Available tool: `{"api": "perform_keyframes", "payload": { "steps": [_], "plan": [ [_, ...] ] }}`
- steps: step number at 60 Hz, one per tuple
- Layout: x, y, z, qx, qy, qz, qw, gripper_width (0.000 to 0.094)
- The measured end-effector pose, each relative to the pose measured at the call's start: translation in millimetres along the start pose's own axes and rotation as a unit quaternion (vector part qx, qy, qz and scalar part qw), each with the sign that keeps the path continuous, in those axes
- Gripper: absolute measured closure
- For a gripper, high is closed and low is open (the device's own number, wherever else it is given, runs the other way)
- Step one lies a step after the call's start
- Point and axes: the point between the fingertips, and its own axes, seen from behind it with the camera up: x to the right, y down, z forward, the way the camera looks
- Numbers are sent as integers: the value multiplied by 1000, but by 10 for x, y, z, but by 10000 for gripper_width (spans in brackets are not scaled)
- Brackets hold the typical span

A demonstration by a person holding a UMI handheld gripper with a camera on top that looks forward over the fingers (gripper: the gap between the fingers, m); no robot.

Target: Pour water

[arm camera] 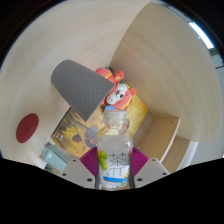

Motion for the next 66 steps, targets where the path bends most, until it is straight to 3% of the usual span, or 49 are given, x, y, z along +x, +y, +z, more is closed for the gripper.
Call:
{"api": "perform_keyframes", "payload": {
  "steps": [19, 25, 31, 35, 40, 54, 66],
  "plan": [
    [-49, -92, 30, 19, 5, -56, 998, 540],
    [-33, -8, 42, 2, 2, 9, 1000, 540],
    [11, 180, 44, -27, -10, 204, 979, 540],
    [-25, 305, 14, -61, -28, 363, 929, 539],
    [-89, 445, -49, -87, -61, 551, 828, 537],
    [-382, 662, -173, -121, -56, 827, 546, 537],
    [-972, 366, -211, -136, -103, 869, 464, 539]
  ]
}}
